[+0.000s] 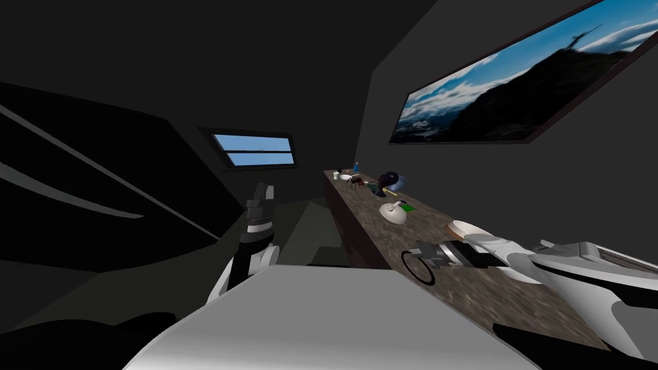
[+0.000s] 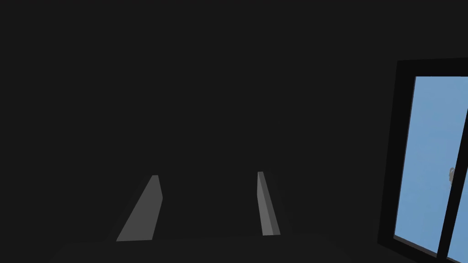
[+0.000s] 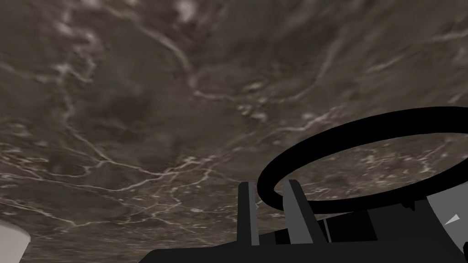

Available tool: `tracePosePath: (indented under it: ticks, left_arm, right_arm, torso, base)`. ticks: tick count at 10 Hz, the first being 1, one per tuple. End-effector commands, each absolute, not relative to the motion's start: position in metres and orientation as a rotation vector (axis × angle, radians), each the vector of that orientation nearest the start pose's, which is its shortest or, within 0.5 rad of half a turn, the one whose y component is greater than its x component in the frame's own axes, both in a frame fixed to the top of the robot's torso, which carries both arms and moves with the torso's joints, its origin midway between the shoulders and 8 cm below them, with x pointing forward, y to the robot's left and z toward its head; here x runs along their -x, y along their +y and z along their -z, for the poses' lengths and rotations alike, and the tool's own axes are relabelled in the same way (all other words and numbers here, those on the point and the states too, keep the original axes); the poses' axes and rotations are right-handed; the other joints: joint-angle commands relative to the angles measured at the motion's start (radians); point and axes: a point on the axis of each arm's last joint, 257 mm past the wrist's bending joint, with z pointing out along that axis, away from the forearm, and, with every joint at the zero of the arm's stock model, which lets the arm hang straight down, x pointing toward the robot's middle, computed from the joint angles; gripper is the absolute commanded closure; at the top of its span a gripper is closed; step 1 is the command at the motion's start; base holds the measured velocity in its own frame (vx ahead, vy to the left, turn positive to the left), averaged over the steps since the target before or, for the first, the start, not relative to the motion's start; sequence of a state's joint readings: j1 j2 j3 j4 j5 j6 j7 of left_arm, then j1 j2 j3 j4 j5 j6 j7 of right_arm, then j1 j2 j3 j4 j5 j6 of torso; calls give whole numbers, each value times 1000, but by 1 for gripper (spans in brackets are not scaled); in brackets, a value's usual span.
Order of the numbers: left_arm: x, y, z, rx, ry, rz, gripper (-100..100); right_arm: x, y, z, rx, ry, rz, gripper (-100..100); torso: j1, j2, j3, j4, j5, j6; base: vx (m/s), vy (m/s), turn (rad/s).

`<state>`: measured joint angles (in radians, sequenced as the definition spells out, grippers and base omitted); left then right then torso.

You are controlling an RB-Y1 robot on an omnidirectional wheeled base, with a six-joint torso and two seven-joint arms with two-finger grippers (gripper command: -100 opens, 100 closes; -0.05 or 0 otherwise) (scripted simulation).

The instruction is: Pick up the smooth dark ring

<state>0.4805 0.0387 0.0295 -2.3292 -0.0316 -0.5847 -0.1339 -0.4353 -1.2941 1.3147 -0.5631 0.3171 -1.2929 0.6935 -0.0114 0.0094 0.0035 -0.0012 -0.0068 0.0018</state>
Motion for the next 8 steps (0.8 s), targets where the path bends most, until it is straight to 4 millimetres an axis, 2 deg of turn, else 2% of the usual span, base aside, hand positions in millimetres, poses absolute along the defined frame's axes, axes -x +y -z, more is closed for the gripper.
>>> tracePosePath:
  ticks: [1, 2, 5, 6, 8]
  left_arm:
    - [-319, 271, -67, 437, 580, 1168, 0]
    - [-319, 271, -67, 437, 580, 1168, 0]
    - [-319, 271, -67, 437, 580, 1168, 0]
    - [-319, 271, -67, 437, 580, 1168, 0]
    - [-319, 271, -67, 437, 580, 1168, 0]
  right_arm:
    - [-275, -516, 350, 1378, 2220, -461, 100]
    - [-275, -516, 350, 1374, 2224, -462, 100]
    - [-307, -507, 343, 1338, 2238, -444, 100]
    - [-307, -507, 343, 1328, 2245, -447, 100]
    - [-329, -500, 338, 1304, 2253, -433, 100]
  torso:
    - [0, 0, 0, 0, 0, 0]
    - [-1, 1, 1, 0, 0, 0]
    - [1, 0, 0, 0, 0, -1]
    - [0, 1, 1, 1, 0, 0]
    - [1, 0, 0, 0, 0, 0]
  base:
    - [-154, -83, 105]
    - [-115, -74, 58]
    - [-148, -60, 115]
    - [-117, -65, 49]
    - [-134, -50, 92]
